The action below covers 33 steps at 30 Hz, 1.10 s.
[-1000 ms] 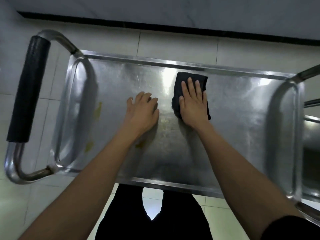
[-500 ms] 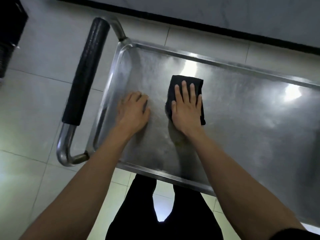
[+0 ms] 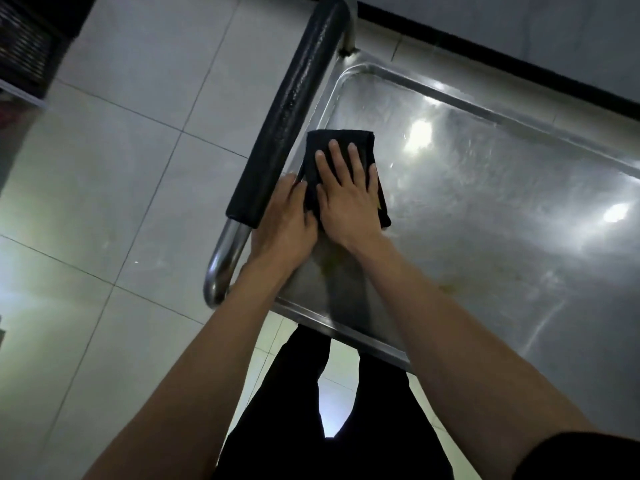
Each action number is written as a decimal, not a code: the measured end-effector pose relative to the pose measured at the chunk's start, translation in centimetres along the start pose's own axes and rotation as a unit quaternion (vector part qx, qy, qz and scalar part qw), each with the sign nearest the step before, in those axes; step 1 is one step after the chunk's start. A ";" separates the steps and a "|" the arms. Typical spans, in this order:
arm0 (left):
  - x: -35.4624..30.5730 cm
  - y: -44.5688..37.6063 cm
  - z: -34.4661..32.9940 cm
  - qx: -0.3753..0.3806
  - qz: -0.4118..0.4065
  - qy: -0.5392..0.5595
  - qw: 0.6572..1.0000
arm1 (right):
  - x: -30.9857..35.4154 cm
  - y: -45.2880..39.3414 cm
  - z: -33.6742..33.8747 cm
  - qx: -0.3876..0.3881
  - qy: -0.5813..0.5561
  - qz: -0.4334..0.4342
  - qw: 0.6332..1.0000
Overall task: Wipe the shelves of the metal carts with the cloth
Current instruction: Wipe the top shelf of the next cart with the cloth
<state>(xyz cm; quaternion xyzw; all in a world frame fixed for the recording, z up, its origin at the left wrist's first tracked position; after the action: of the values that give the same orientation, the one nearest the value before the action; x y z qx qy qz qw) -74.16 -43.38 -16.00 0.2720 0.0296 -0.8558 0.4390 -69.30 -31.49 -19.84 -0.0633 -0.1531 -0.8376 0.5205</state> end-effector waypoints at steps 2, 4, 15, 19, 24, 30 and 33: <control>-0.2 0.1 -0.1 -0.007 -0.005 -0.009 1.000 | -0.2 0.1 0.1 0.000 -0.004 -0.002 1.000; -0.6 0.5 -0.3 -0.016 -0.015 -0.034 0.999 | -0.5 0.5 0.1 -0.005 -0.009 -0.011 1.000; -4.1 2.4 -2.9 0.056 0.016 -0.128 0.990 | -9.2 7.9 0.6 -0.032 -0.002 -0.080 0.996; -8.9 3.8 -5.4 0.071 -0.025 -0.119 0.990 | -14.8 12.6 1.2 -0.033 -0.005 -0.129 0.991; -15.8 6.3 -9.5 0.105 -0.107 -0.117 0.982 | -21.2 18.1 2.1 -0.032 -0.016 -0.189 0.981; -19.0 8.2 -11.3 0.128 -0.146 -0.123 0.973 | -25.3 22.4 2.7 -0.031 -0.019 -0.232 0.972; -17.7 8.3 -10.3 0.123 -0.139 -0.116 0.976 | -24.7 22.2 2.6 -0.031 -0.010 -0.244 0.969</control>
<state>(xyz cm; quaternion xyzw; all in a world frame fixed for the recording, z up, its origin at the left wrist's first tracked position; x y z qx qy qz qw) -54.97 -32.46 -14.45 0.2158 -0.0891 -0.9314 0.2794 -38.57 -18.71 -19.67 -0.0482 -0.1430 -0.9429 0.2970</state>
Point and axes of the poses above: each hand's wrist, its own y-axis away from the middle knuckle, its own z-axis out of the back of the hand, x = y × z, the point moved 2 cm from there along -y, towards the middle knuckle, and after that the axes turned 7 degrees about y, right-handed, at the moved point
